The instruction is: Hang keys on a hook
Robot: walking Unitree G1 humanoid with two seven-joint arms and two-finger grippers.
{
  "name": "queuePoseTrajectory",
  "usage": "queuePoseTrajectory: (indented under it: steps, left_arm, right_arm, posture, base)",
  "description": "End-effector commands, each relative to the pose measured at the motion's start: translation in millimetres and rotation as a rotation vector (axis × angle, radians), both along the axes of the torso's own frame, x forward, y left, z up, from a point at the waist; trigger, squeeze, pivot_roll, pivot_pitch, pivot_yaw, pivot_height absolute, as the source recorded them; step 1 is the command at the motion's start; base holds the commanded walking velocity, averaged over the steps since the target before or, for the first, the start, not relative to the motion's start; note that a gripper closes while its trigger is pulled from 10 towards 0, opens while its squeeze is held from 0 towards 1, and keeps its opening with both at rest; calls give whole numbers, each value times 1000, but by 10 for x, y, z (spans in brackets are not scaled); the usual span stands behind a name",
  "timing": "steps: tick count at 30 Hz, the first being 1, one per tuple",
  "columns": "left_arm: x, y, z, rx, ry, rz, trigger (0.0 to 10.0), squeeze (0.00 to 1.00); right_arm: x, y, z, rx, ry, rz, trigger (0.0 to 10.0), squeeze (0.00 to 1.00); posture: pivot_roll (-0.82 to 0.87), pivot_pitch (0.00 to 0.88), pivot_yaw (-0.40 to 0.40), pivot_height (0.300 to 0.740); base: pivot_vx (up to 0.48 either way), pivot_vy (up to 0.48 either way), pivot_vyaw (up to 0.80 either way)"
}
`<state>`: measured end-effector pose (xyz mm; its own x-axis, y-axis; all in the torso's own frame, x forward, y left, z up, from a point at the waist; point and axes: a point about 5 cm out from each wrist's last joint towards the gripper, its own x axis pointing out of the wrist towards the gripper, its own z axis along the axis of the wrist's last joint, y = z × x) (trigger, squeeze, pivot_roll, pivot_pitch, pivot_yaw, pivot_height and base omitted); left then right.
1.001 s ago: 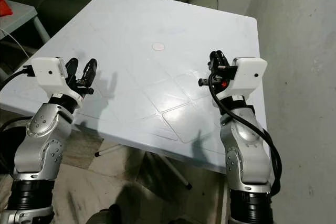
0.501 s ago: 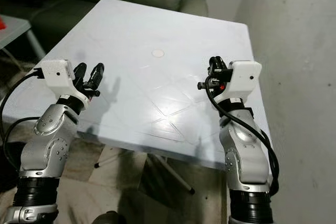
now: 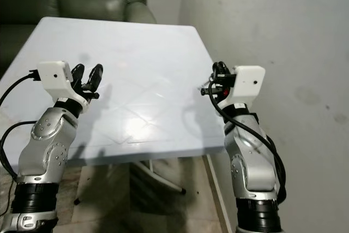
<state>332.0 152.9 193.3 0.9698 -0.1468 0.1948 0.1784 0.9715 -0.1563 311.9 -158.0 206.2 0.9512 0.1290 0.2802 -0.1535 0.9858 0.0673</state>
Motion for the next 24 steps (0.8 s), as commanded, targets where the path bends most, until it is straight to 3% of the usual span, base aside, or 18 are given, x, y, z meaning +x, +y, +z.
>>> queuePoseTrajectory:
  steps: [1,18,21,24]
  left_arm:
    - [-1,21,16,14,-8,7,10000,0]
    - [7,8,8,1,1,4,10000,0]
    - [12,13,10,-9,0,8,10000,0]
    - [15,11,20,-3,-7,13,10000,0]
  right_arm:
    - [-1,20,50,-5,-15,14,10000,0]
    - [3,13,61,-10,-13,17,10000,0]
    - [7,12,66,-9,-13,16,10000,0]
    - [12,7,69,-10,-12,14,10000,0]
  posture:
    - [-52,39,-60,740]
    - [-55,39,-66,740]
    - [-56,41,-64,740]
    - [-55,50,-65,740]
  base:
    - [0,0,-775]
    - [0,0,-777]
    - [0,462,-777]
    - [0,0,-775]
